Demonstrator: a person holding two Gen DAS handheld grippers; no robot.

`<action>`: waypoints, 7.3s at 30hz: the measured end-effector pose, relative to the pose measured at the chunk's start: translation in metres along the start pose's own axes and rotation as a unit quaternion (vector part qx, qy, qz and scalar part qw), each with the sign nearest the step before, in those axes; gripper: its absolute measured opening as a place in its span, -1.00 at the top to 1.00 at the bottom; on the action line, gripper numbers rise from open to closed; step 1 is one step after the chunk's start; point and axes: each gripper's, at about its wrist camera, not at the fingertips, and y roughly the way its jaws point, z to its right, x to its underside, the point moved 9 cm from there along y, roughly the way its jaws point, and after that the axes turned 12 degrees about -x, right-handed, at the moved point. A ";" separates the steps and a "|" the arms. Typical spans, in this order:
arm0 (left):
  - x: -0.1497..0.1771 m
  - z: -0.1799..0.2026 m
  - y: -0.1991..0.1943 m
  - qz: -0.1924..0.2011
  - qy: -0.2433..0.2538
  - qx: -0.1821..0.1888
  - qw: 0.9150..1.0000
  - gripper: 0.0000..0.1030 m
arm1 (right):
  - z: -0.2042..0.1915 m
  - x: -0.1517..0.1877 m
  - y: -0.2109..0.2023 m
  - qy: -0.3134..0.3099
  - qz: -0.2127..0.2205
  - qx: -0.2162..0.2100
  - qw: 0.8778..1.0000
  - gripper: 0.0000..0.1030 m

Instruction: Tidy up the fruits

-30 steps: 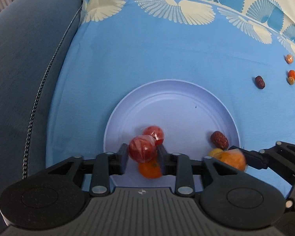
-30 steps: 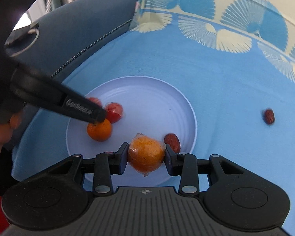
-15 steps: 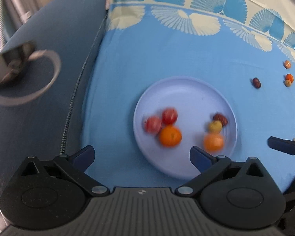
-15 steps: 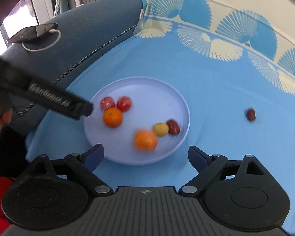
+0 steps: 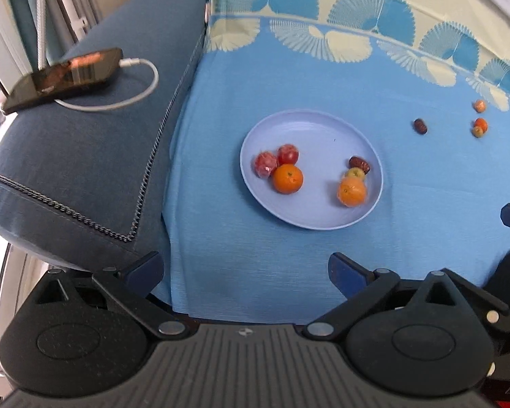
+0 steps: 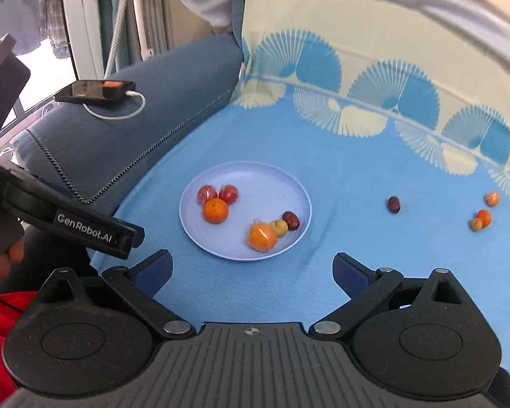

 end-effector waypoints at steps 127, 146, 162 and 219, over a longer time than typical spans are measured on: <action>-0.019 0.076 -0.038 0.070 0.093 0.057 0.992 0.48 | 0.092 0.010 -0.047 0.099 0.093 0.059 0.989 0.42; 0.015 0.021 -0.079 0.116 0.035 0.058 0.991 0.48 | 0.011 0.018 -0.071 0.008 0.080 0.058 0.995 0.42; 0.016 0.012 -0.071 0.111 0.023 0.066 0.991 0.48 | 0.004 0.018 -0.066 -0.006 0.064 0.058 0.996 0.42; -0.103 0.051 0.080 0.006 0.033 0.053 0.998 0.48 | 0.050 -0.034 0.112 -0.021 -0.024 -0.002 1.000 0.42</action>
